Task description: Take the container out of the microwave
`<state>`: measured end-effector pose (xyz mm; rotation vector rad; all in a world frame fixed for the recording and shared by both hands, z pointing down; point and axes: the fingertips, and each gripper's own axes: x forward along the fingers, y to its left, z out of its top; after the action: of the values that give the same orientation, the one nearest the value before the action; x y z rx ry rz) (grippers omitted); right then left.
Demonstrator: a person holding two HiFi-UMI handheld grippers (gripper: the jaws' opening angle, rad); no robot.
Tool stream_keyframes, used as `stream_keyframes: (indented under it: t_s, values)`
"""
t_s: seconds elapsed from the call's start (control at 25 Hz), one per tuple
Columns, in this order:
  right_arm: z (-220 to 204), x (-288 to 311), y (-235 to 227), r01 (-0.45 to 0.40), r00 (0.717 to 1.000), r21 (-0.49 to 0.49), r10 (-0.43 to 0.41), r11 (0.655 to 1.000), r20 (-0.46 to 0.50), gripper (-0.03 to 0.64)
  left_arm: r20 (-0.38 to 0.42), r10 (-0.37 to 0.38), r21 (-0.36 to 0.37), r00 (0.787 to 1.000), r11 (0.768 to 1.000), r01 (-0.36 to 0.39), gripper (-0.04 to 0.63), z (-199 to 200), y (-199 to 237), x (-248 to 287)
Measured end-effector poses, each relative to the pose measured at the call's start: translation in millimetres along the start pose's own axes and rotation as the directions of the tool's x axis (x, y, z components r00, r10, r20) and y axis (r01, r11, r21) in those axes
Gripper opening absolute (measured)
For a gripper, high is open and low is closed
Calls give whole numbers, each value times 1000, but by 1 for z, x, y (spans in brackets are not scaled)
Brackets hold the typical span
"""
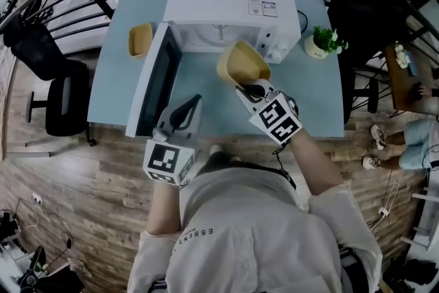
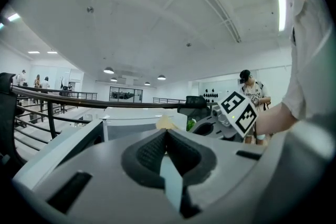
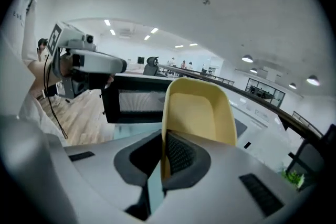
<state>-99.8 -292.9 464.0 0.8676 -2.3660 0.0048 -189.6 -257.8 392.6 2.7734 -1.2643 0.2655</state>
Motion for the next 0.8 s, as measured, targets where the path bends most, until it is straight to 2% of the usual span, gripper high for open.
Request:
stream_keyframes:
  t_s: [0.12,0.24,0.4,0.52,0.8]
  values:
    - [13,-22,-2,36,995,60,-41,998,88,21,16,12,12,1000,1000,-12,2,7,-5,-5]
    - [26,-43,-9,86,979,101,-103,991,177,21,33,18,25,999,1000,-19,2,16,-10,-7]
    - [47,-71,-18,155,935,164,-198,974,293,21,56,21,43,998,999,-24,2,27,-13,-9]
    - [53,-88,-23,197,903,199,-257,960,345,21,75,20,60,997,998,-24,2,33,-16,-7]
    - [58,-121,-27,240,841,242,-326,940,432,20,108,20,79,994,996,-29,2,46,-23,-2]
